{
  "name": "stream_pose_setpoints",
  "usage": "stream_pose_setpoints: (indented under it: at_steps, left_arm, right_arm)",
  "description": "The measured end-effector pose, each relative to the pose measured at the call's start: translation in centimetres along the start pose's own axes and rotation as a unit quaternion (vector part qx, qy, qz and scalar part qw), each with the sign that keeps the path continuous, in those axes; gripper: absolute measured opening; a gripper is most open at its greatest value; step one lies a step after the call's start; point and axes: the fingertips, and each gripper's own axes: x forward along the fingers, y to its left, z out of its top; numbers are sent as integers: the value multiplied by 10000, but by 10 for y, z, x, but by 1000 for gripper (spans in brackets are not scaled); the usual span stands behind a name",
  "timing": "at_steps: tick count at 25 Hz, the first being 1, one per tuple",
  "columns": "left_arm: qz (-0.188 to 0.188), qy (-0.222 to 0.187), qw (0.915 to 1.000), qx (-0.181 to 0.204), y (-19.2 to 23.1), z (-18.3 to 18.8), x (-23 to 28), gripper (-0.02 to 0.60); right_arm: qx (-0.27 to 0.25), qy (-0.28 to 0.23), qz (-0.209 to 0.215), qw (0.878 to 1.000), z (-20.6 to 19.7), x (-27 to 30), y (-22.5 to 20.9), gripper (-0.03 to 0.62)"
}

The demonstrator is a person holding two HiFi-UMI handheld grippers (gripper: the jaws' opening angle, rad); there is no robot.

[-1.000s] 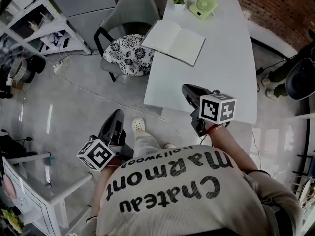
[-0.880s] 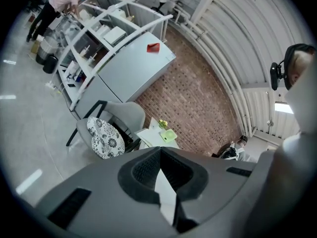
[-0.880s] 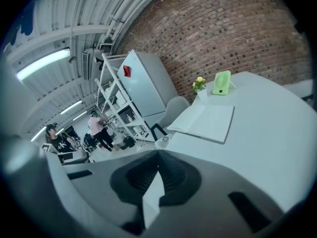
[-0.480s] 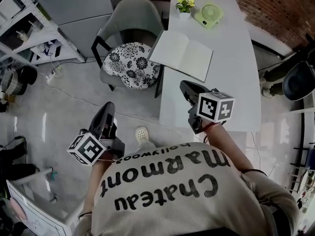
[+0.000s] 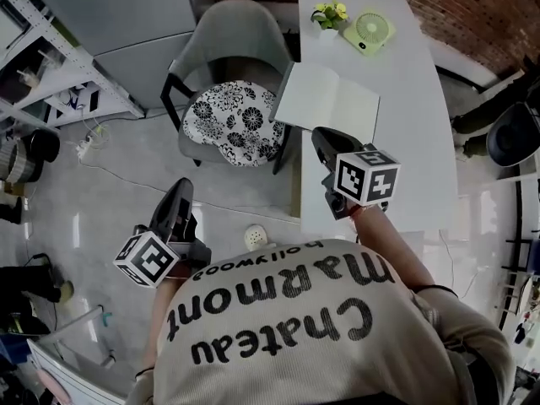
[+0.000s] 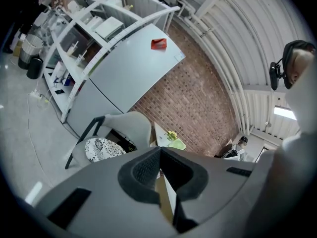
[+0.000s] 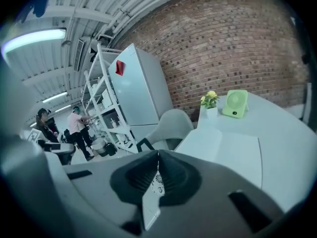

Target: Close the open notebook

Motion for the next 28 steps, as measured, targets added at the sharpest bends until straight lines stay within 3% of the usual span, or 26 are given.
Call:
stream_pose_setpoints:
  at_steps: [10,15,23,25,28]
  left_arm:
    - [47,19,9999,-122,56,32,14,0]
    - [210,39,9994,-285,79,29,7,0]
    - [563,-13,9967,-580,110,18,-17,0]
    - [651,-34,9958,-649,116,15,-23,0]
    - [764,-82,9946,-694,123,14,-33,0]
  right_arm:
    - [-222,556,-414,9973,-6,69,-10,159]
    - [-1065,1045,-614,9869,-20,99,-12,198]
    - [-2325,1753,-816,9532,-51,138,-15,215]
    - [-2757,1853,-917,9387,-55,147,-18,225]
    - [-3475,2049,-1173,9074,-61,159,-29,234]
